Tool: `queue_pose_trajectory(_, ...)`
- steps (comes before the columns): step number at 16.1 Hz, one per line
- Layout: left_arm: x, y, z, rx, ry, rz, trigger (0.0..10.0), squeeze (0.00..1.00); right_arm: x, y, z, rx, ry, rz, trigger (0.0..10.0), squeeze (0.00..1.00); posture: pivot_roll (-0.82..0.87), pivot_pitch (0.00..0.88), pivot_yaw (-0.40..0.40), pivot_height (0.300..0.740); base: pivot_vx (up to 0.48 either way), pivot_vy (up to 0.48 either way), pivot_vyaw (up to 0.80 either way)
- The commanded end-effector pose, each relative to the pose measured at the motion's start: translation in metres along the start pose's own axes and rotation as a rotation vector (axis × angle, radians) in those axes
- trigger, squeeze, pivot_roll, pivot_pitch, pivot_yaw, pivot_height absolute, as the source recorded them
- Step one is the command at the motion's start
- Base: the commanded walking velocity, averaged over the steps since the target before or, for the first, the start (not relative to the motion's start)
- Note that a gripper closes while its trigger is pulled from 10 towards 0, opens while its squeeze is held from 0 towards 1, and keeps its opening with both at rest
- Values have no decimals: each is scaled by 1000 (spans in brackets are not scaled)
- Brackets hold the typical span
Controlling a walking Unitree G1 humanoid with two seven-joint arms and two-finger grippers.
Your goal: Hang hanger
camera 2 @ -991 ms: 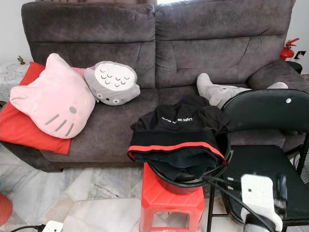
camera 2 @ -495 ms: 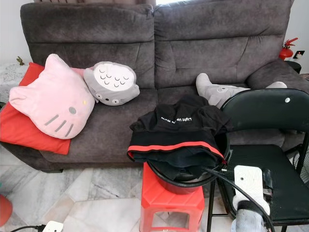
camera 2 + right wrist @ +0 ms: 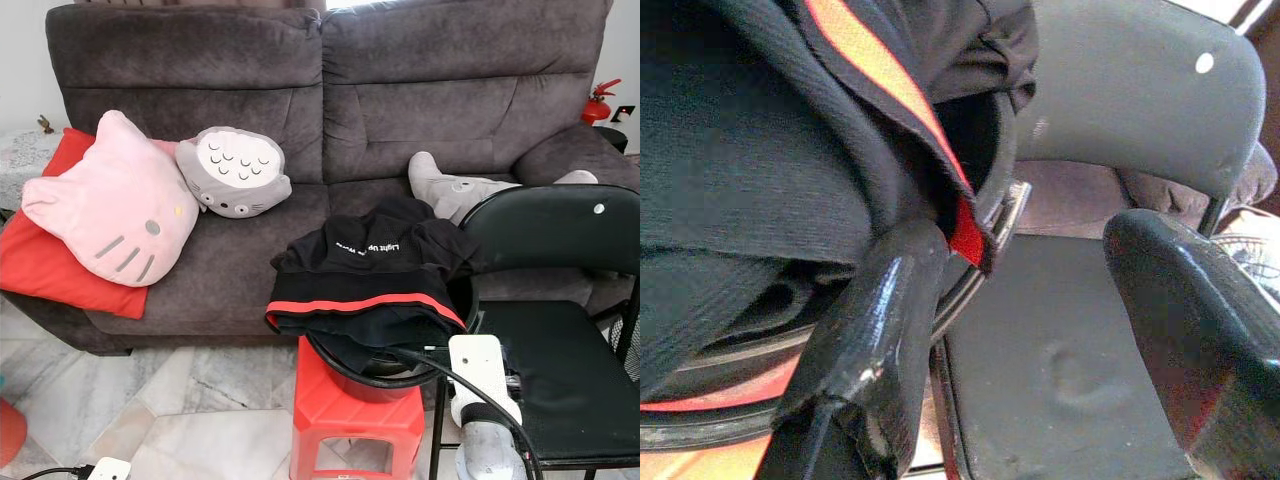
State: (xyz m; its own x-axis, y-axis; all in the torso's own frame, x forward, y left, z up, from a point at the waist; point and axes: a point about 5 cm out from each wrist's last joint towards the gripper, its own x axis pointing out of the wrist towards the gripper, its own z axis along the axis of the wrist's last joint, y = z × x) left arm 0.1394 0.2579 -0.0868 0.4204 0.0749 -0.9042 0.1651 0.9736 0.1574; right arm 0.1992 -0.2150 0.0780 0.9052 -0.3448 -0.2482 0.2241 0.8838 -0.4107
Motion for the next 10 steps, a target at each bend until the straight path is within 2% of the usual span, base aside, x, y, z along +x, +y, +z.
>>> queue_pose_trajectory(1,-1,2,-3,-10,14,8,10000,0,1,1,-3,-12,18,12,10000,0,-126,0,34,740,0,0,0)
queue_pose_trajectory(6,-1,2,-2,-12,12,9,10000,0,5,-2,-1,-15,12,-17,10000,0,-119,0,33,740,0,0,0)
queue_pose_trajectory(10,0,2,-2,-16,11,10,10000,0,6,3,3,-9,3,0,10000,0,-116,0,33,740,0,0,0)
